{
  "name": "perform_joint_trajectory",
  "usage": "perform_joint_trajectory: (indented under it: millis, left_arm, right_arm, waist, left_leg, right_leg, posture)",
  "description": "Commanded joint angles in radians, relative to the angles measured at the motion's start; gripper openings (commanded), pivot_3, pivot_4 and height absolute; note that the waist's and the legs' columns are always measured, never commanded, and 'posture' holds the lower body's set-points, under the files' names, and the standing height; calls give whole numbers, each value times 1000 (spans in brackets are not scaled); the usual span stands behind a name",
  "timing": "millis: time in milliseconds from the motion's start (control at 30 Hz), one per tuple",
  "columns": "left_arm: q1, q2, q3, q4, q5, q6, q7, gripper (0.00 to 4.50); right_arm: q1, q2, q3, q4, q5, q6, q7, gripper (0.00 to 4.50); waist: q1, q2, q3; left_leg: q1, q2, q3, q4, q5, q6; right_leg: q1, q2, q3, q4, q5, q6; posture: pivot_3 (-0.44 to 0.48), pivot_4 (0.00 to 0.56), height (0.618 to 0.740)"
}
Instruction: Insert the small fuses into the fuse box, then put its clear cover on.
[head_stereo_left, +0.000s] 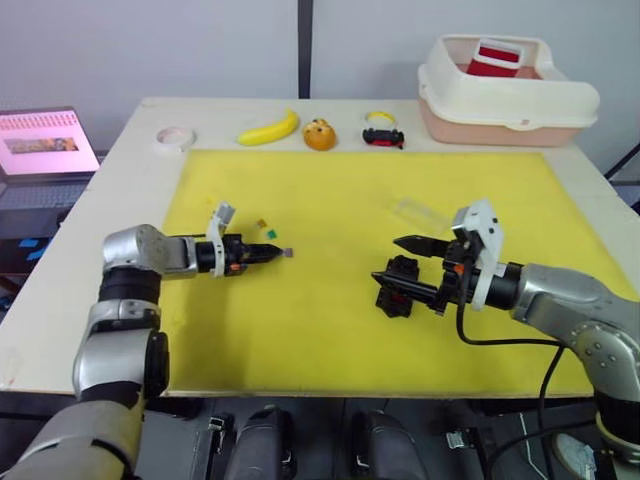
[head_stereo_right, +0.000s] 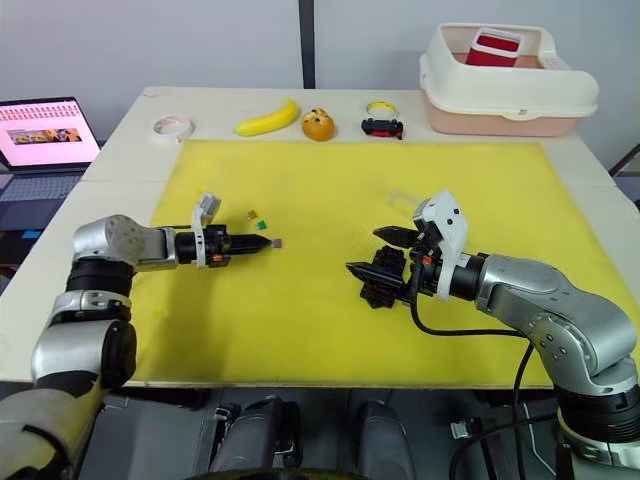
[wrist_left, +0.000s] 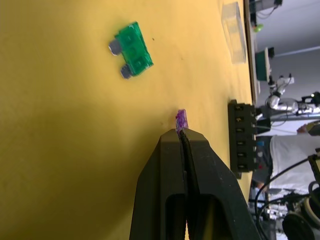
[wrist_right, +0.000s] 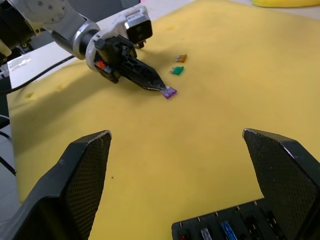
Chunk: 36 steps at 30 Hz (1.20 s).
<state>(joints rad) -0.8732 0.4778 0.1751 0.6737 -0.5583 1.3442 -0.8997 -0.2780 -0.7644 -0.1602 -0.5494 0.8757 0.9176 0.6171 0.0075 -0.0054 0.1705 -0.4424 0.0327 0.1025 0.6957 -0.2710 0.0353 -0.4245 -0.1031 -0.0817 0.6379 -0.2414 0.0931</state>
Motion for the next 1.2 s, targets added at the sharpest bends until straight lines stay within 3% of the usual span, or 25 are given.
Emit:
perform_joint_trajectory:
  millis: [33,433,533,700,1200]
  left_arm:
    - [19,34,21,-63,-24,28,8,25]
    - [37,14,26,-101,-52,36,47,25]
    - [31,-4,35,-80,-63,49,51,873]
    - [15,-36,25,-14,-37,22,80,3304]
    - [-37,-119,-5,83,-23,-25,57,3304]
  right_arm:
    - [-7,-6,-16,-26,4,-18,10,4500]
    - [-11,-10,-9,-24,-6,-21,27,4500]
    - [-7,-9,-9,-31,-4,-19,25,4500]
    - [1,-8,-7,-39,-3,-16,22,4500]
    - [18,-8,-9,-52,-5,-14,14,4500]
  waist:
    - [0,0,0]
    - [4,0,0]
    - [6,0,0]
    - [10,0,0]
    - [36,0,0]
  left_leg:
    - [0,0,0,0,0,0]
    - [0,0,0,0,0,-1]
    - [0,0,0,0,0,0]
    - [0,0,0,0,0,0]
    - [1,-1,-1,2,0,0]
  right_leg:
    - [0,0,0,0,0,0]
    - [0,0,0,0,0,0]
    - [0,0,0,-1,0,0]
    - [1,0,0,-1,0,0]
    - [4,-2,0,-1,0,0]
  posture:
    - [0,150,740]
    - [0,150,740]
    - [0,150,740]
    - [0,150,740]
    - [0,150,740]
